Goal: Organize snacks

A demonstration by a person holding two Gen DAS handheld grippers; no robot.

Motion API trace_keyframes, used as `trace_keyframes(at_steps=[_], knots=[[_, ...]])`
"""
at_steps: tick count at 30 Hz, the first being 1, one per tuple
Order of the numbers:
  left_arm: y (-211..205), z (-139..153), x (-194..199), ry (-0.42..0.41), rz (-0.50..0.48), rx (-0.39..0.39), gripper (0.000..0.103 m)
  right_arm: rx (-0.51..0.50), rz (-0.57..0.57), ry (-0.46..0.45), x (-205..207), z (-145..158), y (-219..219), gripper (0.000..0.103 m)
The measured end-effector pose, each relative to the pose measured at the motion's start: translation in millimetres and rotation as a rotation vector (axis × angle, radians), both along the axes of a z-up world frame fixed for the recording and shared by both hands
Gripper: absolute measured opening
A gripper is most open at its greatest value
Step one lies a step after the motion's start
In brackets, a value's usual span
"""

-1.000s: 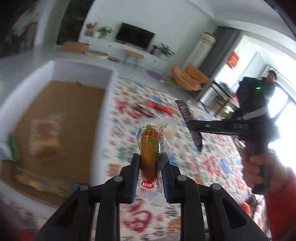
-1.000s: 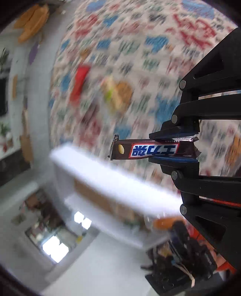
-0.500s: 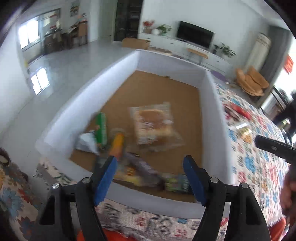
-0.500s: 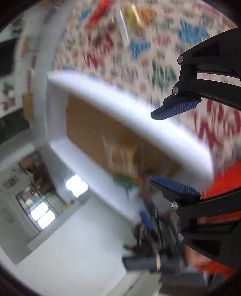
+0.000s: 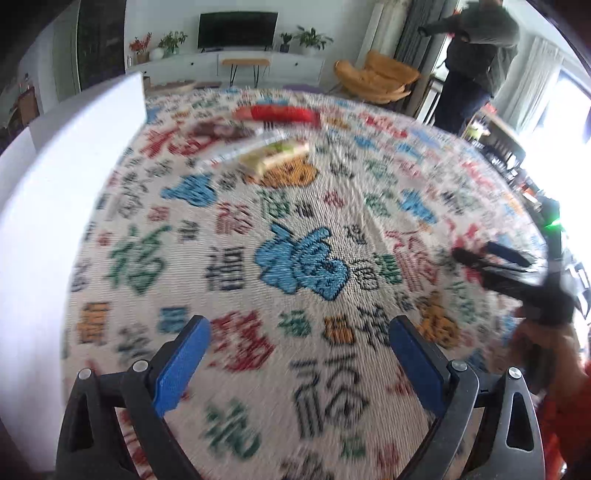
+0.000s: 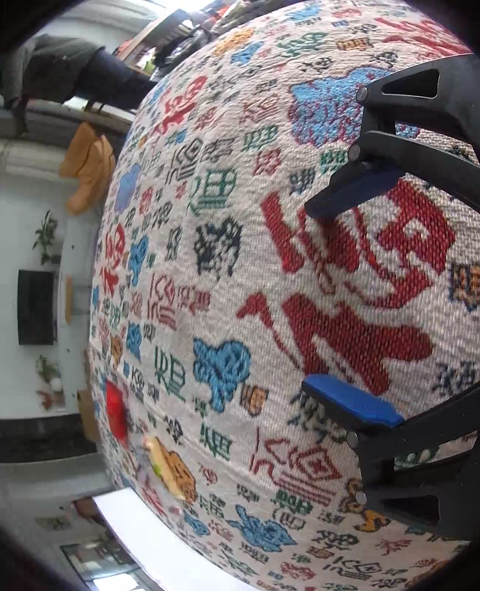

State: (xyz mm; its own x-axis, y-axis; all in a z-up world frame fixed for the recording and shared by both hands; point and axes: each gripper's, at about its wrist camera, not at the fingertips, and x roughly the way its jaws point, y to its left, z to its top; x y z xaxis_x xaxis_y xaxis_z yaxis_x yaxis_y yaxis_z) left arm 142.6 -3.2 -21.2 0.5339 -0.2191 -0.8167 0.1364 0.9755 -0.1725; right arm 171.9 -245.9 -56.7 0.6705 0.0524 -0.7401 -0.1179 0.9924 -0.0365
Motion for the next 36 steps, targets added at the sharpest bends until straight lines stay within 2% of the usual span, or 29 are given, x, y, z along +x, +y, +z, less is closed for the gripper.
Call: trace_keyframes(at_steps=[1,2,4,6,8,10,36], knots=[[-11.3,-8.2,10.4,0.007,-0.009,0.009,0.096,0.036,-0.007,0.004,1.5,0.8,-4.2,0.093],[-21.6,-17.5,17.4,0.016,-0.015,0.019,0.096,0.024,-0.021,0.003,2.1,1.2,-3.0,0.093],[-43.0,-23.9,25.5,-0.029,-0.025,0.1,0.098,-0.02,-0.026,-0.003,1.3,1.0,3.3,0.094],[-61.3,-30.7,28.5,-0.061,-0.055,0.179,0.103,-0.007,-0.027,0.002,2.9,-2.1,-1.7,0.095],[-64.9,-29.1,28.1,-0.068,-0.068,0.17,0.103,0.022,-0.026,0.008,4.8,-4.3,-7.3,0.096],[-61.0,-28.8,28.4,-0.064,-0.064,0.144,0.103,0.01,-0.027,0.007,6.1,-6.1,-7.5,0.096],[-61.2,-27.6,26.1,-0.065,-0.065,0.153,0.103,0.015,-0.028,0.005,2.7,-11.9,-14.2,0.096]])
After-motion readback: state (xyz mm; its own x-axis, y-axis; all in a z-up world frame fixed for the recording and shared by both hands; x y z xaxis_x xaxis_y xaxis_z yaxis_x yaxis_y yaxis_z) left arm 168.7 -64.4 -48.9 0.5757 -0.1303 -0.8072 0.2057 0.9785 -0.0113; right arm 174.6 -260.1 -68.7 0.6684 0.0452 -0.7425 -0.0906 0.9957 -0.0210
